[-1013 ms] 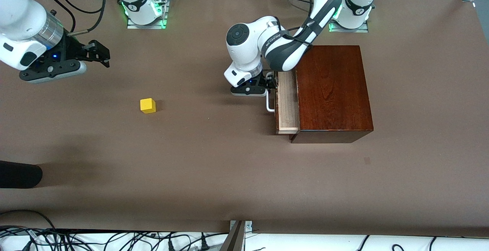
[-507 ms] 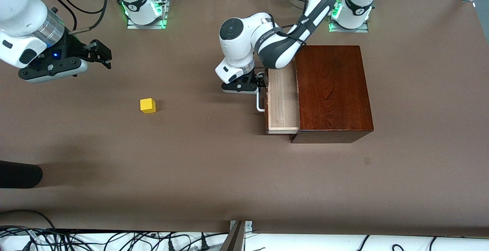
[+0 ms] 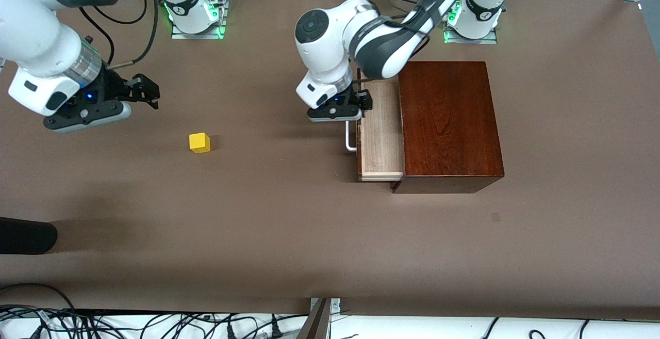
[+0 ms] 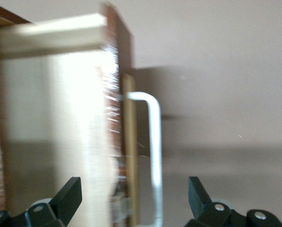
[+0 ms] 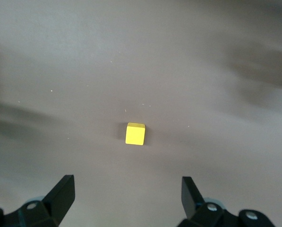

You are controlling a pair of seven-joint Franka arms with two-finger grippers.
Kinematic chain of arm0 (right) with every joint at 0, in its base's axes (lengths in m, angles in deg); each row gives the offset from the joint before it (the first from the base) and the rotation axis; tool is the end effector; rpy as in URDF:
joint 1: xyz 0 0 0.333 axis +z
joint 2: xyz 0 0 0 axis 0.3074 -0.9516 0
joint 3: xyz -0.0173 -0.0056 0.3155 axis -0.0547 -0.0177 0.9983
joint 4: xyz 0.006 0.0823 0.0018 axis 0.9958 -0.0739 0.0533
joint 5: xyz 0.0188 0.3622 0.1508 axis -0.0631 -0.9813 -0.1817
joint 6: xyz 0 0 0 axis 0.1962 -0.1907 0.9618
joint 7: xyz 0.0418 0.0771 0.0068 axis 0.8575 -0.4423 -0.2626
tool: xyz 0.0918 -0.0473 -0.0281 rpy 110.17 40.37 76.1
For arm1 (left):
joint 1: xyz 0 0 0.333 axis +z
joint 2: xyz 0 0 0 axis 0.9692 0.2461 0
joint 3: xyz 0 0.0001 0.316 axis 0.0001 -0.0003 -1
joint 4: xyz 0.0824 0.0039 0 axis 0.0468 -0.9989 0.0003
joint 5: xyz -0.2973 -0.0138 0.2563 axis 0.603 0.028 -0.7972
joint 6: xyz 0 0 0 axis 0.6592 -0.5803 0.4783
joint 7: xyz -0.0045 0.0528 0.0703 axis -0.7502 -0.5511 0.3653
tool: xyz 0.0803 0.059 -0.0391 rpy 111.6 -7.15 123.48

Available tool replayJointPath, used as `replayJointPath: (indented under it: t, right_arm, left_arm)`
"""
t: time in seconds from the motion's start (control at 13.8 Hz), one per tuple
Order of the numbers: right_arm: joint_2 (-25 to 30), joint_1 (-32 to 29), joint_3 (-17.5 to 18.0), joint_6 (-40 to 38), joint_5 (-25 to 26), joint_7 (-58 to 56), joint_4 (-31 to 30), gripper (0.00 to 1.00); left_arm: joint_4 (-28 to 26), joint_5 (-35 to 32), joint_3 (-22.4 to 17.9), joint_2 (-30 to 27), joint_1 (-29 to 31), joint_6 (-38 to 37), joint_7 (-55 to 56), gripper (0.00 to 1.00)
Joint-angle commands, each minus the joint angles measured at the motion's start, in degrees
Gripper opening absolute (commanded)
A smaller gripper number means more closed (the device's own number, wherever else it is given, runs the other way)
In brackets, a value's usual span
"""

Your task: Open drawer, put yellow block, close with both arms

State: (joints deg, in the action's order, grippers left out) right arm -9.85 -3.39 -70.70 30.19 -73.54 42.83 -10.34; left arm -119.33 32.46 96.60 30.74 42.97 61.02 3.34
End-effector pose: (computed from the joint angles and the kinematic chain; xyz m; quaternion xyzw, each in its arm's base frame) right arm 0.5802 0.1192 0.5572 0.9902 0.1370 -0.0231 0.0161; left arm 0.4817 -0.4878 0.3813 -0.9929 0.0025 -0.0172 0.1179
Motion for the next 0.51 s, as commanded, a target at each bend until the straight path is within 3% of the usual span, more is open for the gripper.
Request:
replayJointPath:
  t: [0.0,0.14,0.43]
  right_arm:
    - [-2.5,-0.4,-0.3,-0.2,-0.5,-0.7,1.3,1.00]
    - [-8.5,0.1,-0.3,-0.1,0.4,-0.8,1.6,1.00]
    - [-9.2,-0.4,-0.5,8.9,-0.4,0.0,-5.1,1.00]
  left_arm:
    - [0.1,1.5,0.3,-5.9,5.0,-7.5,-4.2,1.00]
    - [0.2,3.9,0.4,-10.0,10.9,-10.1,-10.9,1.00]
    - [3.1,8.9,0.5,-14.1,25.5,-17.3,-26.2,1.00]
